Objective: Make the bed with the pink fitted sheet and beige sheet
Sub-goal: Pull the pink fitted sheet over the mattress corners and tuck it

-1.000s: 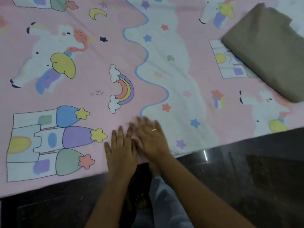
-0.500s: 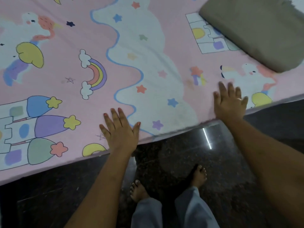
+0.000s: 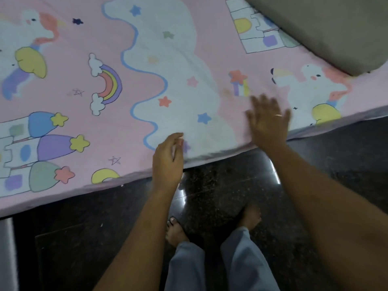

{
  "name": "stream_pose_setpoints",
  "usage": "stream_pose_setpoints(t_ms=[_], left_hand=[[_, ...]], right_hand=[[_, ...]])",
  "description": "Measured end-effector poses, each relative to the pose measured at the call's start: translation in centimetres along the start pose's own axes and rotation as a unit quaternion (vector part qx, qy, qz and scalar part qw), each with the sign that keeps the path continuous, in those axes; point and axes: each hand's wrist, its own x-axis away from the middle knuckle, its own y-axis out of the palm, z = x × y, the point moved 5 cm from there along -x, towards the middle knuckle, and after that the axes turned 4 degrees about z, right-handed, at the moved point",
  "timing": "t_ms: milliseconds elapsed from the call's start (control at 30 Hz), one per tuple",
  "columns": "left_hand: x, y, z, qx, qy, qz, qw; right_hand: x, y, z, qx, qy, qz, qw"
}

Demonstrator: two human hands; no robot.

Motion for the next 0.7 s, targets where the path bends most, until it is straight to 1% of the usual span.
stream_pose_setpoints(t_ms=[33,67,100,133,167,200,233,300,367,400,467,533,600,700], left_hand=[[1.0,-1.2,-0.7,0.046,-0.042,0.063,0.996],[2.2,-2.3,-1.7,0.087,-0.095,0.127,0.984],[3.5,-3.2,-3.3,0.129,-0.155,0.184,0.962],[4.8,-3.7,-5.3,0.173,-0.226,0.231,0.930],[5.9,-4.0,-7.2,0.216,-0.297,0.257,0.894],[7.0,-4.1,-9.1,0.251,-0.362,0.264,0.858],[7.8,-4.2,-10.6,0.267,-0.412,0.252,0.834],[8.4,-4.5,-12.4,0.275,-0.478,0.204,0.809],[7.8,-4.5,-13.2,0.271,-0.519,0.151,0.796],[7.2,-4.5,-13.7,0.268,-0.529,0.129,0.794],[6.1,-4.1,-14.5,0.263,-0.538,0.097,0.795],[5.1,-3.2,-15.1,0.259,-0.539,0.070,0.798],[4.7,-2.0,-15.7,0.265,-0.544,0.042,0.795],[4.5,-0.4,-16.8,0.288,-0.554,0.042,0.780]], right_hand=[[0.3,-0.3,1.4,-0.021,0.064,0.013,0.998],[1.2,-0.6,2.6,-0.070,0.142,0.036,0.987],[2.5,-0.4,3.4,-0.134,0.233,0.076,0.960],[4.4,-0.1,3.8,-0.200,0.325,0.122,0.916],[6.3,0.9,3.4,-0.268,0.410,0.150,0.859],[8.3,2.5,2.0,-0.345,0.471,0.146,0.798],[10.2,4.4,-0.3,-0.422,0.500,0.117,0.747],[13.0,8.9,-5.6,-0.566,0.480,0.038,0.669],[15.0,11.9,-10.7,-0.640,0.472,-0.064,0.603],[15.5,12.5,-12.9,-0.655,0.474,-0.116,0.578],[15.5,13.6,-16.0,-0.662,0.464,-0.207,0.551],[15.2,14.8,-17.5,-0.652,0.462,-0.268,0.538],[15.0,16.1,-18.1,-0.633,0.456,-0.305,0.546],[15.3,18.1,-18.2,-0.603,0.451,-0.340,0.564]])
